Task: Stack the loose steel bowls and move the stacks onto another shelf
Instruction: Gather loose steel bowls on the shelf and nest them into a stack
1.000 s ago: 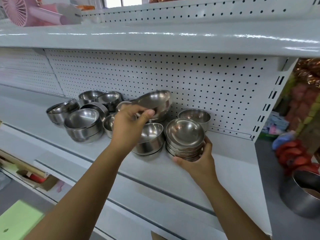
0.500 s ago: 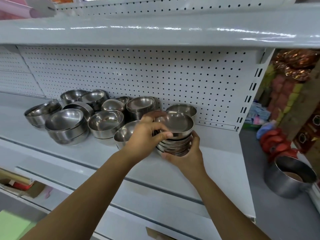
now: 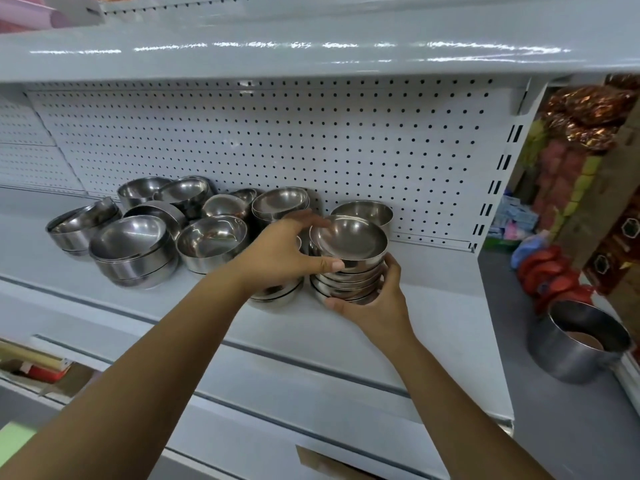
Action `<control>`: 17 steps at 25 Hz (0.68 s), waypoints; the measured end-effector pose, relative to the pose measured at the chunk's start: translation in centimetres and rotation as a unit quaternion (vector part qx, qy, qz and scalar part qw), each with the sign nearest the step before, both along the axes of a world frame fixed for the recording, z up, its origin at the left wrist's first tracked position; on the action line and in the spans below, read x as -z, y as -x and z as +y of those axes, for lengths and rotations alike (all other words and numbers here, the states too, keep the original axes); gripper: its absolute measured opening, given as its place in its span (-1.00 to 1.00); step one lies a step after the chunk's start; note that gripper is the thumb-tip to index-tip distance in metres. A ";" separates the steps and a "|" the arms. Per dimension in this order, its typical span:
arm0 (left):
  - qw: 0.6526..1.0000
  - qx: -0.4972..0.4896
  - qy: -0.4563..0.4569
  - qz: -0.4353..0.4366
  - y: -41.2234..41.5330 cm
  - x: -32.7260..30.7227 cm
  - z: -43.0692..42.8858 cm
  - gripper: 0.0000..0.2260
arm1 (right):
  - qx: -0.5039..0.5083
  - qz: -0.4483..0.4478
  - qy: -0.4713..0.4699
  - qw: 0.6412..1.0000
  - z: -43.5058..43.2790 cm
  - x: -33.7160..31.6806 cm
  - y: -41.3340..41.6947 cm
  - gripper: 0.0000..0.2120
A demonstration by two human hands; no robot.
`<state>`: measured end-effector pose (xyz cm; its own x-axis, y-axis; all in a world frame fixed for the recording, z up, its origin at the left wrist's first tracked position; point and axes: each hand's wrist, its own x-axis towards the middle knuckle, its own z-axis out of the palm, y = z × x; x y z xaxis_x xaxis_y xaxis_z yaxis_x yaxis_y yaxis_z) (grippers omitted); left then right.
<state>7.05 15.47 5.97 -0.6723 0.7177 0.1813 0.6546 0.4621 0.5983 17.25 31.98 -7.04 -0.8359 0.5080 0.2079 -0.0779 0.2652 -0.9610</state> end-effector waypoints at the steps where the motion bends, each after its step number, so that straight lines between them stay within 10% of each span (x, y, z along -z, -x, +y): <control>1: 1.000 -0.002 0.002 -0.009 0.4 -0.2 0.0 -0.30 | -0.001 0.000 0.001 1.000 0.0 0.0 0.0 0.16; 7: 0.997 -0.017 -0.010 -0.072 2.3 1.1 -0.4 0.04 | -0.008 -0.004 0.008 1.000 0.2 0.1 0.1 0.17; 17: 0.995 0.060 -0.012 -0.074 4.2 1.4 -0.8 -0.07 | -0.012 -0.053 -0.007 0.999 0.4 0.3 0.5 0.30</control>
